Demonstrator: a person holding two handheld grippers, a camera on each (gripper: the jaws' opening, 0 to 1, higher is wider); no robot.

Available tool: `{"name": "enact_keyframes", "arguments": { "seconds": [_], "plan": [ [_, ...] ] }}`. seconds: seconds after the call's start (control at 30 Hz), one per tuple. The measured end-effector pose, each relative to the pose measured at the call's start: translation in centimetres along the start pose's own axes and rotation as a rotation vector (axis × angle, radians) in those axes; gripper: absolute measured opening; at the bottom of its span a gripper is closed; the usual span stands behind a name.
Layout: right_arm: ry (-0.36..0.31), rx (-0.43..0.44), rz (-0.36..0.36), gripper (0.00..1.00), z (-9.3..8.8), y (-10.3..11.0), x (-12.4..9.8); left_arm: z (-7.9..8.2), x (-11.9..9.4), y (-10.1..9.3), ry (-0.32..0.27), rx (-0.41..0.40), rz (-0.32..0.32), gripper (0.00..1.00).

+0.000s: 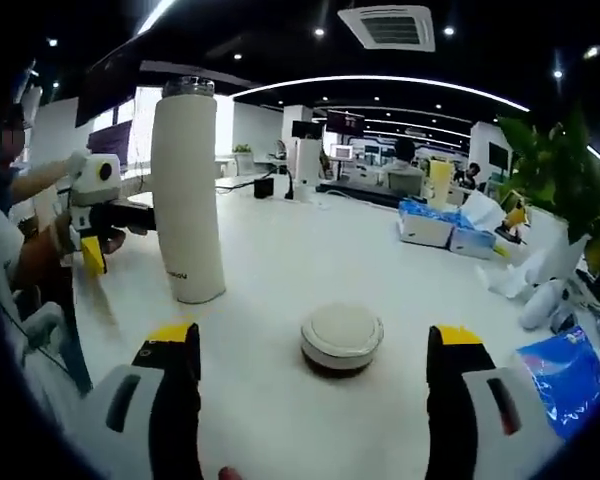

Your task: Grasp the water cup twist off the cup lid place the cup lid on the table

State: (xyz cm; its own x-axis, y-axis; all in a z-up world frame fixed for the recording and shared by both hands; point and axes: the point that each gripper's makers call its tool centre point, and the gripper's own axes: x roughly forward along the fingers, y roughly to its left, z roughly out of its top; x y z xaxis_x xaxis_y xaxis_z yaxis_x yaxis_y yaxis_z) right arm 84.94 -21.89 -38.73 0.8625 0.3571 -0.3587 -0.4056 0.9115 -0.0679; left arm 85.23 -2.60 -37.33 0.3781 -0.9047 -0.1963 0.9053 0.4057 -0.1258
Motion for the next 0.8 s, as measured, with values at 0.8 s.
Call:
{"name": "enact_keyframes", "arguments": {
  "seconds": [0.8],
  "plan": [
    [-0.038, 0.009, -0.097, 0.95, 1.8, 2.5, -9.1, -0.5, -17.1, -0.6, -0.026, -0.146, 0.361, 0.90]
  ]
}}
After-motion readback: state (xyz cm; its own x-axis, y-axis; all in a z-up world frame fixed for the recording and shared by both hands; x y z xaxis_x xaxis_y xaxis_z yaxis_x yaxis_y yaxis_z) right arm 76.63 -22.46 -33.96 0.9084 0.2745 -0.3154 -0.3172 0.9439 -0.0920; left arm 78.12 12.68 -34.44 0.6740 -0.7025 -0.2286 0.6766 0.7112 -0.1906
